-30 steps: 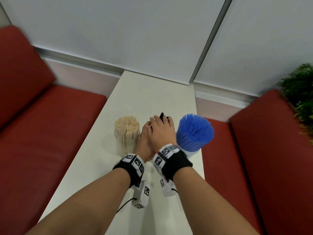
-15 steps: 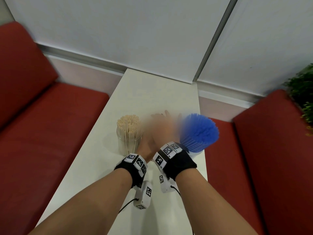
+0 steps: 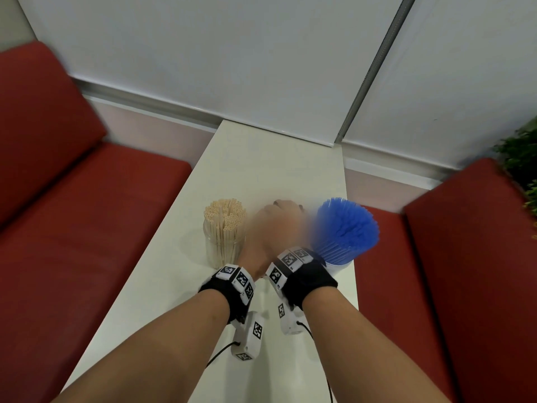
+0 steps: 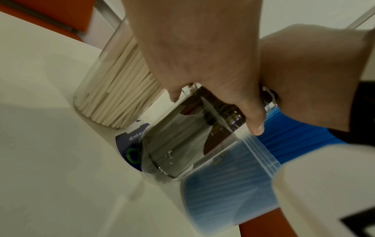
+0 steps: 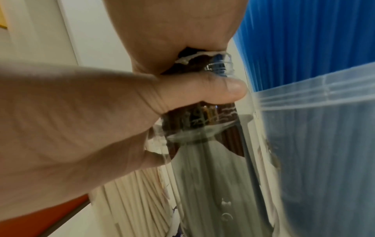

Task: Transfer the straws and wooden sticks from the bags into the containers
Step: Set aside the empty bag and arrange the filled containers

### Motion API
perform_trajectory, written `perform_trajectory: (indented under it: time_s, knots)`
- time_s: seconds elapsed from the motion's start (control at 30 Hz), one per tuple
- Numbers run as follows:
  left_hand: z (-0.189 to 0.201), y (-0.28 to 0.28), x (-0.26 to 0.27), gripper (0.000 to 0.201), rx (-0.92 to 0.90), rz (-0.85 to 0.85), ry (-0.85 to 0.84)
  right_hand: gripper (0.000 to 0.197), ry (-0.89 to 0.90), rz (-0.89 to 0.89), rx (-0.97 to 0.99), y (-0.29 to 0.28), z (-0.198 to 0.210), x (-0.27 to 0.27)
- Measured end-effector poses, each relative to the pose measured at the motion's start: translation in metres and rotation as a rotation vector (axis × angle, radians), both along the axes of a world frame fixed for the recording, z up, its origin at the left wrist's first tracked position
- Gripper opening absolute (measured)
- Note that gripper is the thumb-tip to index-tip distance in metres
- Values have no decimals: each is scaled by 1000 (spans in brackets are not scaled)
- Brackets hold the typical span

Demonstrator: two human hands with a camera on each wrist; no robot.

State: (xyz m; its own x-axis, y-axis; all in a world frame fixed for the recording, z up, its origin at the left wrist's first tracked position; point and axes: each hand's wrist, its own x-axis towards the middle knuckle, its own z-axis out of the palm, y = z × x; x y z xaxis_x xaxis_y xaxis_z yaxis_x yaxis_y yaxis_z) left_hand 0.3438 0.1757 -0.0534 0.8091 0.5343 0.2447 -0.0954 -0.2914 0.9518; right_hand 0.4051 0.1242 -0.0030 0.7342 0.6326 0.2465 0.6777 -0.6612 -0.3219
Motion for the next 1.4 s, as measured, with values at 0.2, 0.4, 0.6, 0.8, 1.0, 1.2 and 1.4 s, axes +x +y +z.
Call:
perform_trajectory:
  time_s: [0.2, 0.4, 0.6, 0.8, 1.0, 1.2, 1.4]
  knots:
    - [5, 1, 0, 76, 41, 37, -28, 13, -41, 149, 236, -4, 21, 10]
    - [11, 0, 3, 55, -9, -26, 13, 63, -56, 105, -59, -4, 29, -2]
    - [-1, 6, -12, 73, 59, -31, 260, 67, 46, 29, -310, -8, 15, -6]
    - [11, 1, -52, 64, 99, -91, 179, 73, 112, 3, -186, -9, 31, -20]
    - [-2, 35, -114, 47, 358, 375, 92, 70, 90, 228, 143, 31, 50, -65]
    - [4, 76, -93, 84, -25, 135, 172, 69, -82, 142, -214, 102, 20, -66]
    - [-17, 96, -62, 27, -242, 93, 73, 34, -58, -17, -114, 109, -27, -66]
